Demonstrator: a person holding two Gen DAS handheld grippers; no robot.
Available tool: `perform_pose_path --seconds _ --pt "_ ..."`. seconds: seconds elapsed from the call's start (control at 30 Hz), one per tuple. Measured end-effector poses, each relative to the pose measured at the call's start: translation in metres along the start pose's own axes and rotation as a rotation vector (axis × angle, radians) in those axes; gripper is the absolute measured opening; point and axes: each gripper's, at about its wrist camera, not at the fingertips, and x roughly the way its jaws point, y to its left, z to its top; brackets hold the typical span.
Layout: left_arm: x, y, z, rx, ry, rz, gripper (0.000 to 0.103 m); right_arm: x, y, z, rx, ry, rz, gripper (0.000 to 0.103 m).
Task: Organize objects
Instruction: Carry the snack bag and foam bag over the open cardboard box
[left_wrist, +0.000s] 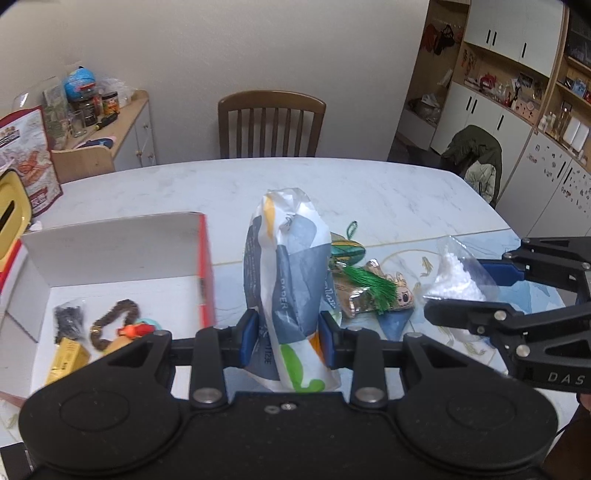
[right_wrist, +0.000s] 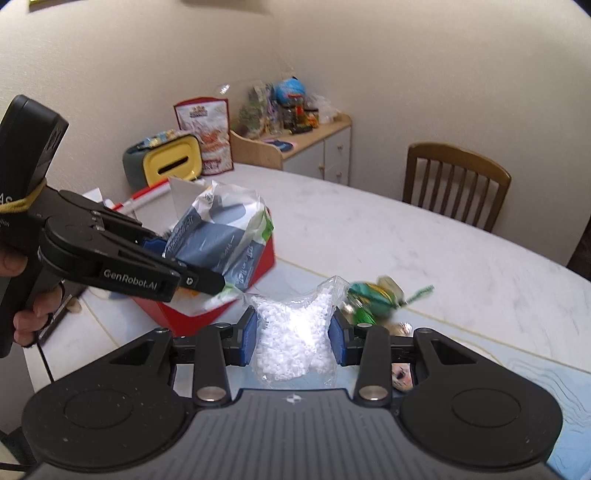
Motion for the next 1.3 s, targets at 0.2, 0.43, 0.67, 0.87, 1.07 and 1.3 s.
perform_pose_path --seconds 0.2,0.43,0.67,0.87,1.07,1.3 --pt "-0.016 0.032 -0.002 -0.017 -0.012 0.009 0.034 0.006 0.032 0.022 -0.019 -0.026 0.006 0.039" --pt "-0.031 0.071 -0.007 -0.034 -0.019 0.028 0.034 0.023 0.073 0.047 -0.050 -0.045 0.022 0.039" --pt "-0.038 0.108 -0.010 -0.035 -0.014 0.057 0.034 0.045 0.111 0.063 -0.070 -0.046 0.030 0.039" --pt "-0.041 0.136 -0.014 -0.040 -0.003 0.078 0.034 0.070 0.138 0.072 -0.069 -0.026 0.010 0.039" --pt "-0.037 0.160 -0.016 -0.051 0.010 0.091 0.034 0.096 0.159 0.079 -0.059 0.003 -0.031 0.039" --pt "-0.027 0.183 -0.014 -0.047 0.037 0.101 0.034 0.123 0.172 0.087 -0.009 0.044 -0.055 0.039"
